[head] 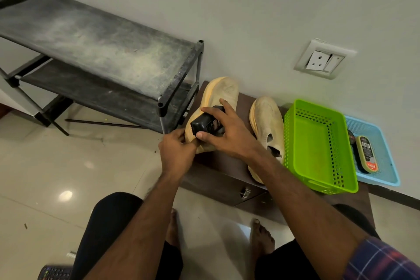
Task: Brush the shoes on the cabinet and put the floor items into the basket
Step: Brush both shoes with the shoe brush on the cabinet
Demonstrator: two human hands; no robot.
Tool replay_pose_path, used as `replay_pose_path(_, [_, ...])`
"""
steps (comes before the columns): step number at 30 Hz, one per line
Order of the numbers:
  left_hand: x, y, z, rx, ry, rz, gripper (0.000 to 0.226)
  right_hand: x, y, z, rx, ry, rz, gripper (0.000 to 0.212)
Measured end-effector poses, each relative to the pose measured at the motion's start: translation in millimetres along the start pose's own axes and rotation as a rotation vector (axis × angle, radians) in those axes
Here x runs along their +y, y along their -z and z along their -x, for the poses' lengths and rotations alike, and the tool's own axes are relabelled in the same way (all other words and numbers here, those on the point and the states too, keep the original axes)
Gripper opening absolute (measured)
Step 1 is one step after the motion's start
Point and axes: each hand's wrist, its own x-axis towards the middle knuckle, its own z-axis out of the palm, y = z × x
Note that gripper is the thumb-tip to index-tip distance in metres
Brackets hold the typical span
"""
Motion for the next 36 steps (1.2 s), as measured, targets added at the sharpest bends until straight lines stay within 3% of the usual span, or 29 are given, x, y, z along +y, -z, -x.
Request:
replay_pose_path(4, [2,1,-1,0.009,0.075,0.074,0.039,8,4,4,0.249,-0.017,0.122,0.08])
replay_pose_path(6, [1,0,-1,0.006,0.098,0.108,0.043,11,10,14,0.297,-0.047,0.105,0.089])
replay_pose_path(11, [3,-5,-1,-0.011,0.211,0.276,0.031,8,7,29,-0.041,0.248,0.206,0.094])
replay_pose_path(16, [-1,-7,-4,-0.015,0.235,0.273,0.024,13,3,12,-0.063,0.279,0.163,0.095])
replay_pose_path(20, [-1,-11,-13,-0.057,0.271,0.161,0.023,15,0,13,0.018,0.103,-0.061,0.092])
replay_pose_path(24, [-4,-11,-20,-0.139,0.318,0.185,0.015,12,-6,8,0.016,-0.024,-0.028,0.092])
replay_pose_path(31, [-4,-10,-19,-0.092,0.325,0.235,0.026,-9,-37,-3,0.293,-0.394,0.046,0.093])
replay_pose_path(36, [1,-8,-18,-0.06,0.301,0.219,0.017,-21,-40,-6,0.479,-0.651,-0.159,0.081])
